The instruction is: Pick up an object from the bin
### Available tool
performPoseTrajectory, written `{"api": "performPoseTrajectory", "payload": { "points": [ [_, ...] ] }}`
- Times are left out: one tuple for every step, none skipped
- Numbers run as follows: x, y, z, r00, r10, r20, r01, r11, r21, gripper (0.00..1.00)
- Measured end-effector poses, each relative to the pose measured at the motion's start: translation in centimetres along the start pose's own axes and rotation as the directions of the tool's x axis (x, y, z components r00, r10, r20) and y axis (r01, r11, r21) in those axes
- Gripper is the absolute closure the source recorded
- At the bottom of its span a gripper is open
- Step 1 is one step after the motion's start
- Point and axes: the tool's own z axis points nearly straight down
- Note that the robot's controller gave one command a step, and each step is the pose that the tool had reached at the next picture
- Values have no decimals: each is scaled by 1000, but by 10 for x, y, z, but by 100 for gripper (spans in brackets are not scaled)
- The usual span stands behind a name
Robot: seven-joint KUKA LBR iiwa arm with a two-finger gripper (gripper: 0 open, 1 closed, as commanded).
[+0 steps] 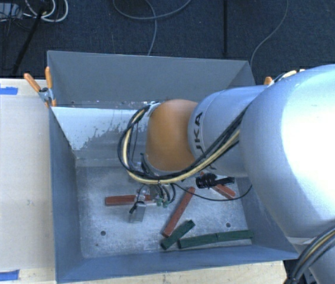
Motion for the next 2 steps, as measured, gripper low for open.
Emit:
{"api": "performPoseTrajectory", "payload": {
  "points": [
    [-1,0,-1,1000,0,3,0,1000,-1,100],
    [-2,0,-119,1000,-3,8,3,1000,-3,100]
  ]
}}
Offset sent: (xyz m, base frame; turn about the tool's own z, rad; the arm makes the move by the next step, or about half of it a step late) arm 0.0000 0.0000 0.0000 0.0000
